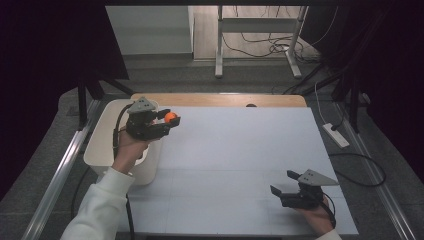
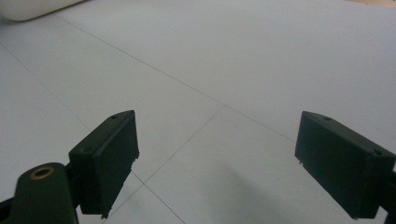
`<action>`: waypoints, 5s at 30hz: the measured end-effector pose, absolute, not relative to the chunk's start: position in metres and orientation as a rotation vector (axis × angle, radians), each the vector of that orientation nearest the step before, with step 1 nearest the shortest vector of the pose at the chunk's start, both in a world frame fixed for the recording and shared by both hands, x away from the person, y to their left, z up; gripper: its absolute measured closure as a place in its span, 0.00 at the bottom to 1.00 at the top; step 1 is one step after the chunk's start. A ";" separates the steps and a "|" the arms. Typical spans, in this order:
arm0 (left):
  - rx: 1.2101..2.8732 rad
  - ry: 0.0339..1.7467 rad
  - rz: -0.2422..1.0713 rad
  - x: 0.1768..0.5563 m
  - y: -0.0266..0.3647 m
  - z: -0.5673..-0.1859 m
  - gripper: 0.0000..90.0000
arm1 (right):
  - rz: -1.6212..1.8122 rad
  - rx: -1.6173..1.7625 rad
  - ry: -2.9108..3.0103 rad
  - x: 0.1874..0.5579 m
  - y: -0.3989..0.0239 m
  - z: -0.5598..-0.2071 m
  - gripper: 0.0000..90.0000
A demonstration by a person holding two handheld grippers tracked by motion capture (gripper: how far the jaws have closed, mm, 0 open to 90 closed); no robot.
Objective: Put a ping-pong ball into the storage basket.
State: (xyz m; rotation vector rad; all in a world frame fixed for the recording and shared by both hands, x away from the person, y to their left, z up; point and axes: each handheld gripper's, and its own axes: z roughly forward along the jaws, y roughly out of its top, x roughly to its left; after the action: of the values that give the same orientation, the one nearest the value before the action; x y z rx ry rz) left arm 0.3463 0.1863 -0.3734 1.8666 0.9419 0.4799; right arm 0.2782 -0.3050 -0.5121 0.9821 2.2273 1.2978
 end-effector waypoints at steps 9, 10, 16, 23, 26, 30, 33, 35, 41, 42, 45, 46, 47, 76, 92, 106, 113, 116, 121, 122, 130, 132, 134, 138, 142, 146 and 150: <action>1.831 0.991 0.499 0.347 0.203 -0.372 0.56 | 1.307 0.984 2.222 0.279 -0.305 -0.512 0.15; 1.828 0.994 0.500 0.346 0.205 -0.371 0.56 | 1.307 0.985 2.222 0.279 -0.305 -0.512 0.15; 1.806 1.022 0.521 0.345 0.216 -0.369 0.56 | 1.303 0.983 2.223 0.279 -0.304 -0.512 0.15; 1.778 1.061 0.548 0.344 0.232 -0.367 0.56 | 1.300 0.981 2.225 0.279 -0.304 -0.512 0.15; 1.763 1.093 0.560 0.344 0.241 -0.368 0.56 | 1.299 0.981 2.225 0.279 -0.304 -0.512 0.15; 1.753 1.121 0.576 0.346 0.250 -0.369 0.56 | 1.295 0.979 2.226 0.279 -0.303 -0.512 0.15; 1.749 1.148 0.583 0.349 0.256 -0.370 0.56 | 1.294 0.977 2.226 0.280 -0.303 -0.512 0.15; 1.740 1.167 0.585 0.351 0.260 -0.371 0.56 | 1.292 0.977 2.226 0.280 -0.303 -0.512 0.15; 1.738 1.217 0.584 0.359 0.268 -0.377 0.56 | 1.294 0.978 2.226 0.280 -0.302 -0.512 0.15; 1.740 1.223 0.583 0.361 0.269 -0.378 0.56 | 1.294 0.978 2.227 0.280 -0.302 -0.512 0.15; 1.742 1.241 0.573 0.365 0.271 -0.382 0.56 | 1.291 0.977 2.227 0.280 -0.303 -0.512 0.15; 1.744 1.246 0.571 0.366 0.271 -0.383 0.56 | 1.295 0.977 2.226 0.280 -0.303 -0.512 0.15; 1.744 1.246 0.571 0.366 0.271 -0.383 0.56 | 1.295 0.977 2.226 0.280 -0.303 -0.512 0.15; 1.857 1.388 0.492 0.389 0.272 -0.409 0.55 | 1.289 0.975 2.231 0.280 -0.302 -0.513 0.15; 1.763 1.201 0.512 0.359 0.262 -0.389 0.25 | 1.288 0.968 2.229 0.279 -0.301 -0.512 0.15; 1.742 1.017 0.423 0.333 0.231 -0.377 0.23 | 1.286 0.968 2.231 0.280 -0.301 -0.512 0.15; 1.730 0.953 0.332 0.321 0.215 -0.378 0.24 | 1.286 0.967 2.232 0.280 -0.300 -0.512 0.15; 1.733 0.918 0.311 0.316 0.207 -0.380 0.24 | 1.285 0.967 2.233 0.280 -0.300 -0.512 0.15; 1.754 0.883 0.310 0.309 0.193 -0.385 0.24 | 1.283 0.963 2.235 0.280 -0.300 -0.512 0.15; 1.759 0.872 0.308 0.307 0.189 -0.387 0.24 | 1.283 0.963 2.235 0.280 -0.300 -0.512 0.15; 1.794 0.813 0.280 0.296 0.166 -0.398 0.24 | 1.282 0.961 2.236 0.280 -0.300 -0.512 0.15; 1.795 0.806 0.282 0.294 0.163 -0.400 0.24 | 1.281 0.961 2.236 0.280 -0.300 -0.512 0.15; 1.791 0.788 0.262 0.289 0.156 -0.406 0.24 | 1.282 0.960 2.236 0.280 -0.300 -0.512 0.15; 1.824 0.744 0.260 0.281 0.142 -0.415 0.24 | 1.286 0.958 2.234 0.280 -0.300 -0.512 0.15; 1.885 0.704 0.281 0.274 0.127 -0.426 0.24 | 1.285 0.957 2.235 0.280 -0.300 -0.512 0.15; 1.904 0.693 0.268 0.272 0.121 -0.436 0.24 | 1.288 0.960 2.233 0.279 -0.300 -0.512 0.15; 1.907 0.712 0.245 0.271 0.121 -0.448 0.24 | 1.289 0.954 2.236 0.279 -0.300 -0.512 0.15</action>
State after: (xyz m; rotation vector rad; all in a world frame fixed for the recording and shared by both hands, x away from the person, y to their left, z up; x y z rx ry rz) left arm 0.2711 0.1212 -0.4479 1.9070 0.7120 0.2447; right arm 0.2793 -0.2999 -0.5119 0.9538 2.2362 1.2892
